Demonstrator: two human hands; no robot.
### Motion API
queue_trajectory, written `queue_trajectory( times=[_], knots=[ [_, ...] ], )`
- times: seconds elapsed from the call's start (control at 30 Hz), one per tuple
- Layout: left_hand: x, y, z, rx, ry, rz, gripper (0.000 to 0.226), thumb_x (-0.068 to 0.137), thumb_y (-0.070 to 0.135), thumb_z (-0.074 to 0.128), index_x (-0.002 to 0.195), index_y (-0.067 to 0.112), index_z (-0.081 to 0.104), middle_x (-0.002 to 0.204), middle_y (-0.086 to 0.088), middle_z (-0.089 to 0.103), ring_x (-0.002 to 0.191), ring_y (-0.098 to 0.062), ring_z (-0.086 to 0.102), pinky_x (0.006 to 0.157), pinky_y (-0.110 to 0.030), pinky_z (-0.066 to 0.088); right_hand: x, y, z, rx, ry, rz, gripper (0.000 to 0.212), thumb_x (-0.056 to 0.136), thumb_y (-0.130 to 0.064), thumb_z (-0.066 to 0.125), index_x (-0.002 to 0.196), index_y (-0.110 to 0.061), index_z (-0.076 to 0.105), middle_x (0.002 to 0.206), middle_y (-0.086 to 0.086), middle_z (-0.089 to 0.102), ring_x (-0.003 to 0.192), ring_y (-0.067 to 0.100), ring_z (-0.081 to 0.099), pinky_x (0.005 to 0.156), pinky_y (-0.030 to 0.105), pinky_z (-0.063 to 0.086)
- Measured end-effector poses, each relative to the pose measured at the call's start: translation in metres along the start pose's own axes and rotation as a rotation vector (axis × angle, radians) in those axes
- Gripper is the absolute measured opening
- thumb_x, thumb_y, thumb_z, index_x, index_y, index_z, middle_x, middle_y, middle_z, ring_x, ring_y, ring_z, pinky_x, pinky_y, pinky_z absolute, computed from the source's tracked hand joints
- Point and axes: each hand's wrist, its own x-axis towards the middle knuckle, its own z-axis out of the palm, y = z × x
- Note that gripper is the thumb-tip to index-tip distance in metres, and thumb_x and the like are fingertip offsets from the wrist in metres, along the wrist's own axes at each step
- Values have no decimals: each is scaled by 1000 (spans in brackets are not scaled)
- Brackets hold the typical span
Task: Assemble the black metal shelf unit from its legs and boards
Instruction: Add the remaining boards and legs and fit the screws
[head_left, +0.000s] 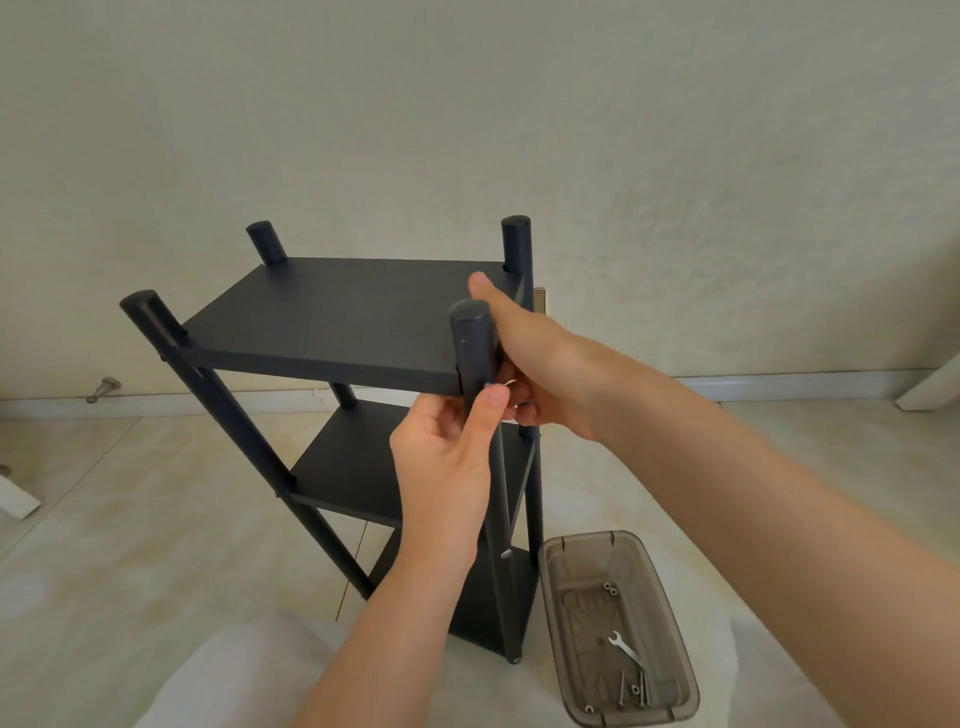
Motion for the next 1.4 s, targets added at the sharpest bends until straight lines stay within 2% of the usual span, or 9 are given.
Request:
queue_trajectory(
  times=[0.13, 0.33, 0.43, 0.57, 0.87, 0.93, 1.1, 1.27, 1.4],
  knots=[
    [0, -2, 1, 8, -32, 62, 37, 69, 64, 59, 78, 28, 65, 69, 15, 69, 67, 4, 64, 62, -3, 46, 3, -5, 1, -106, -10, 32, 74, 86, -82, 29, 63, -14, 47, 54, 2, 47, 44, 13, 41, 54, 25, 34],
    [1, -5, -1, 24, -70, 79, 31, 74, 57, 69, 76, 27, 63, 67, 15, 69, 67, 3, 65, 62, -5, 47, 1, -11, -14, -132, -118, 59, 83, 69, -94, 32, 85, -15, 48, 68, 6, 44, 65, 19, 38, 67, 31, 37],
    [0, -6, 0, 22, -89, 76, 25, 79, 50, 60, 81, 25, 63, 69, 22, 68, 71, 6, 66, 63, -3, 46, 1, -10, -12, -159, -100, 96, 70, 79, -83, 42, 88, -13, 47, 67, 6, 44, 56, 15, 31, 59, 28, 32],
    [-1, -6, 0, 43, -118, 91, 31, 82, 53, 53, 83, 22, 59, 69, 25, 65, 70, 7, 63, 62, -5, 45, 5, -9, -7, -125, -61, 136, 53, 88, -64, 43, 89, -11, 49, 76, 10, 44, 64, 18, 32, 58, 28, 31],
    [0, -6, 1, 67, -156, 86, 41, 81, 58, 46, 81, 18, 55, 67, 26, 61, 69, 8, 60, 64, -4, 44, 14, -1, -6, -19, -14, 198, 44, 101, -40, 39, 74, -8, 51, 72, 8, 40, 56, 14, 31, 56, 23, 29],
    [0, -6, 1, 84, -167, 91, 41, 83, 58, 44, 81, 18, 54, 67, 26, 60, 70, 8, 60, 64, -4, 44, 12, -3, -5, -16, -14, 189, 45, 100, -44, 41, 73, -8, 49, 72, 8, 38, 56, 14, 29, 56, 22, 29],
    [-1, -5, 0, 90, -201, 85, 42, 84, 59, 42, 82, 19, 52, 67, 26, 59, 66, 8, 57, 62, -6, 44, 3, -7, -8, -108, -54, 105, 64, 81, -79, 47, 82, -15, 46, 67, 3, 35, 57, 14, 24, 59, 25, 30],
    [-2, -3, 0, 87, -207, 78, 42, 82, 60, 40, 83, 19, 50, 65, 15, 55, 65, 8, 56, 62, -6, 44, 6, -3, -6, -147, -28, 126, 55, 91, -67, 43, 77, -14, 45, 61, 2, 36, 46, 11, 25, 48, 20, 25],
    [-2, 0, -1, 99, -262, 69, 32, 86, 52, 39, 84, 21, 48, 66, 33, 58, 67, 14, 57, 62, -3, 43, 5, -10, -4, -174, -42, 110, 55, 86, -68, 43, 85, -13, 45, 59, 2, 36, 49, 12, 23, 53, 23, 26]
  ],
)
